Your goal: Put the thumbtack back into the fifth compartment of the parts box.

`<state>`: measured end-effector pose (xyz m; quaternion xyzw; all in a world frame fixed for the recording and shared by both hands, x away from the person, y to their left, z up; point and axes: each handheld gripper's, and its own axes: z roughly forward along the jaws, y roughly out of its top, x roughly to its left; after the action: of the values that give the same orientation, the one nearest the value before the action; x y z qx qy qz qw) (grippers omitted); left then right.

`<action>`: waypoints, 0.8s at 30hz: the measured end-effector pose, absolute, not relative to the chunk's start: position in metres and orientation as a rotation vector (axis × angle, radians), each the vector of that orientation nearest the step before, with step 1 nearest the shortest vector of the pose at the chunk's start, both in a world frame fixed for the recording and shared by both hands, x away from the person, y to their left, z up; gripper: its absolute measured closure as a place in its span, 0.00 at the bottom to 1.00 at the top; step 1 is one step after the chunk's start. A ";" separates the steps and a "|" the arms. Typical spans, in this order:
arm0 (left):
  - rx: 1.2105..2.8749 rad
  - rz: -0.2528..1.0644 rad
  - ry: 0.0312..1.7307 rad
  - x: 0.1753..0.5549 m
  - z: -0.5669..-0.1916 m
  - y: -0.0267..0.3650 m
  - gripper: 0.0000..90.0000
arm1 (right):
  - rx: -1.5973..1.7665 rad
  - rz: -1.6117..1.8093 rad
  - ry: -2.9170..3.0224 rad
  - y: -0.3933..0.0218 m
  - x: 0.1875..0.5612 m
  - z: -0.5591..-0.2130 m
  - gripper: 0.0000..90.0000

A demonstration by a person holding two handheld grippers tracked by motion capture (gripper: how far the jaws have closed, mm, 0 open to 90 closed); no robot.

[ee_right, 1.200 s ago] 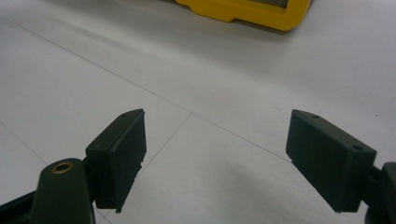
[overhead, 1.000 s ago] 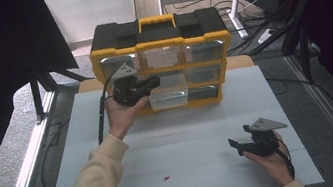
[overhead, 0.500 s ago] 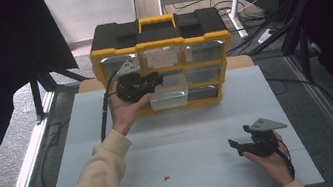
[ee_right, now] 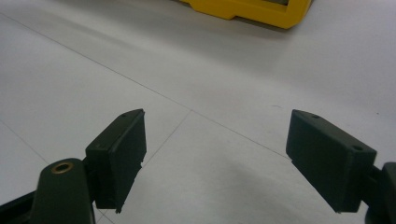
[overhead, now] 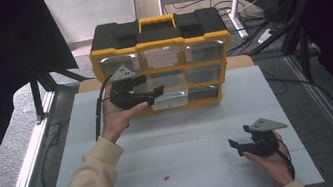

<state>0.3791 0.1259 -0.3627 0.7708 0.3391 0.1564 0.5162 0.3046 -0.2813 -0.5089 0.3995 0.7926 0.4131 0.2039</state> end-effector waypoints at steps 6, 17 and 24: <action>1.854 0.379 0.807 0.364 -0.365 0.138 0.21 | 1.114 1.152 2.210 -0.281 0.304 -0.509 0.23; 1.898 0.344 0.775 0.336 -0.379 0.152 0.21 | 1.110 1.149 2.212 -0.281 0.304 -0.509 0.23; 1.960 0.306 0.751 0.318 -0.395 0.154 0.21 | 1.111 1.144 2.210 -0.280 0.304 -0.509 0.23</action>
<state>0.3181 0.1542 -0.3953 0.8063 0.3091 0.1260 0.4884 0.3043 -0.2804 -0.5086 0.3989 0.7934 0.4108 0.2064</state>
